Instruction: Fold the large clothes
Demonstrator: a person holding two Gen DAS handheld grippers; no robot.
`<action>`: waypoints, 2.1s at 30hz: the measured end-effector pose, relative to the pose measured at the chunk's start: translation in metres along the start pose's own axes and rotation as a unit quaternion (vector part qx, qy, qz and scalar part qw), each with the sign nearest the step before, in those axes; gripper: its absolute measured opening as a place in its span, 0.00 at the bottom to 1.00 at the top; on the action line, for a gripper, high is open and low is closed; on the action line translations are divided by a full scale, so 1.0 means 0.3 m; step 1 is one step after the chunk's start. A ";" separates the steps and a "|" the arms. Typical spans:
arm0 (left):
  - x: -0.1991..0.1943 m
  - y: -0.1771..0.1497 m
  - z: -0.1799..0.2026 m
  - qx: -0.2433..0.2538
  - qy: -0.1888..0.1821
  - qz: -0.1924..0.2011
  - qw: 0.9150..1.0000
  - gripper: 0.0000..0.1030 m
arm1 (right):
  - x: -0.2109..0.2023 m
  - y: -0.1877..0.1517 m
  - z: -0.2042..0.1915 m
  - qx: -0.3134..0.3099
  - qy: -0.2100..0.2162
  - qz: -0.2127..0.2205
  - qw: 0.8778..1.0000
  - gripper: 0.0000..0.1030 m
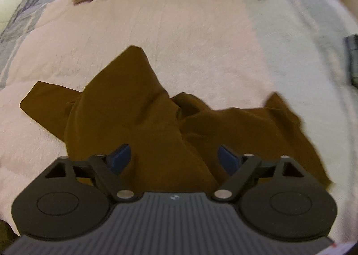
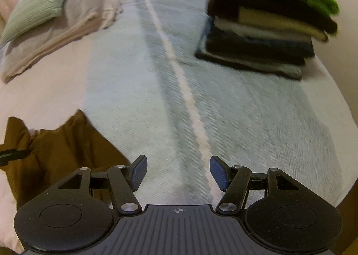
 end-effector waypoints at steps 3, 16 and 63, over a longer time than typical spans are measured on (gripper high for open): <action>0.081 -0.017 -0.016 0.001 0.033 -0.012 0.999 0.15 | 0.042 -0.049 0.014 0.011 0.004 -0.034 0.999 0.58; -0.195 -0.619 -0.840 -0.198 0.139 -0.054 0.969 0.04 | 0.177 -0.139 -0.564 -0.116 0.174 -0.131 0.969 0.58; -0.170 -0.271 -1.248 -0.313 0.073 0.148 0.935 0.05 | 0.206 0.460 -1.226 -0.129 0.435 0.092 0.887 0.01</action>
Point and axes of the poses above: each gripper's, at about its wrist camera, not at the fingertips, and x roughly the way its jaws point, z to its right, y to its top, the point moved 7 cm from there along x, roughly the way its jaws point, and after that the axes turned 9 degrees about y, right-handed, at the moved point
